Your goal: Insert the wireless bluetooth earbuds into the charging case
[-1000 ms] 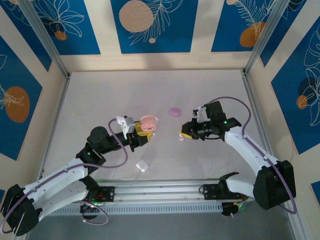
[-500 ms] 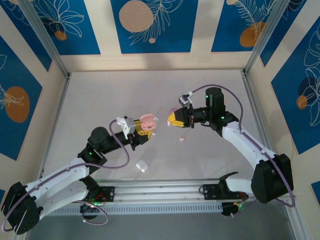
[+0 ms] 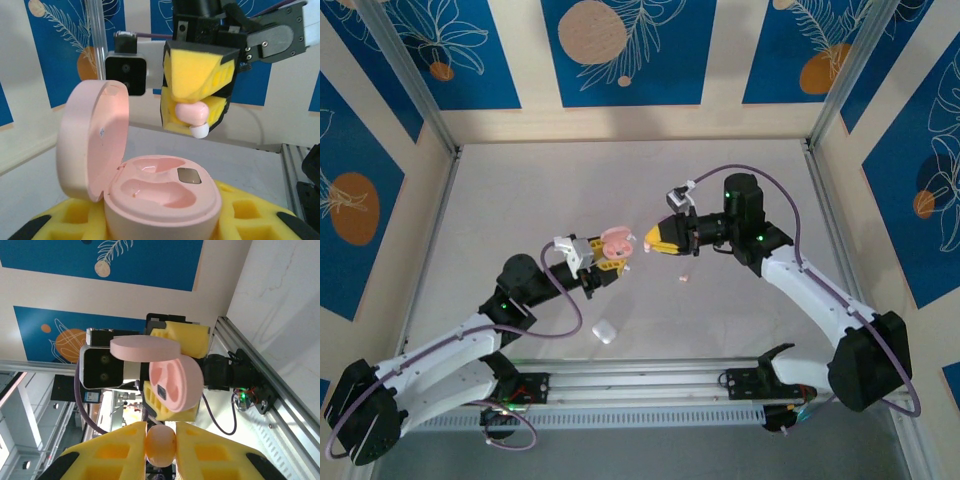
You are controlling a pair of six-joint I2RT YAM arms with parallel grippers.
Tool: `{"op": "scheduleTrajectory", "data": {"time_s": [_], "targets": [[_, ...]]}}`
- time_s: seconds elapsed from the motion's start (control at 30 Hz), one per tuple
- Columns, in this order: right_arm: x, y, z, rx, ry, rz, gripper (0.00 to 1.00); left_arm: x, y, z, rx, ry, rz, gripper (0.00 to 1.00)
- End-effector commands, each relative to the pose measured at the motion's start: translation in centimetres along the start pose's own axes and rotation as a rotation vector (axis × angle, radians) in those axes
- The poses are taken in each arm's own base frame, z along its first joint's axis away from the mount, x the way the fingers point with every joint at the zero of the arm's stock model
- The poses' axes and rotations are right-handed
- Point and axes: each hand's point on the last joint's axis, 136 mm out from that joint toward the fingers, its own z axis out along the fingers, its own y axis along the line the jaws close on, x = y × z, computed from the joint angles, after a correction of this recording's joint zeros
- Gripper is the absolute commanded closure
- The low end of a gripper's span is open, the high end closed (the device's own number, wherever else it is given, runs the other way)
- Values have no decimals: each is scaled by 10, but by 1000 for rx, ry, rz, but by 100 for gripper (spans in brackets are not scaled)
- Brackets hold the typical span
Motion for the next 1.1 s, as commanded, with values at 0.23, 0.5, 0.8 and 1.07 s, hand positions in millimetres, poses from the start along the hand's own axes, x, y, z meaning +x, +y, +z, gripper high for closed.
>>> {"op": "scheduleTrajectory", "data": {"time_s": [0.23, 0.5, 0.8, 1.07], "targets": [[4, 33, 24, 62, -77, -154, 80, -7, 3, 4, -28, -36, 57, 68], [1, 33, 43, 118, -87, -181, 80, -6, 2, 8, -23, -30, 53, 68], [-5, 19, 51, 221, -117, -182, 80, -6, 3, 8, -28, -31, 48, 68], [-4, 14, 56, 249, -106, -170, 80, -6, 3, 8, -31, -32, 45, 68]]}}
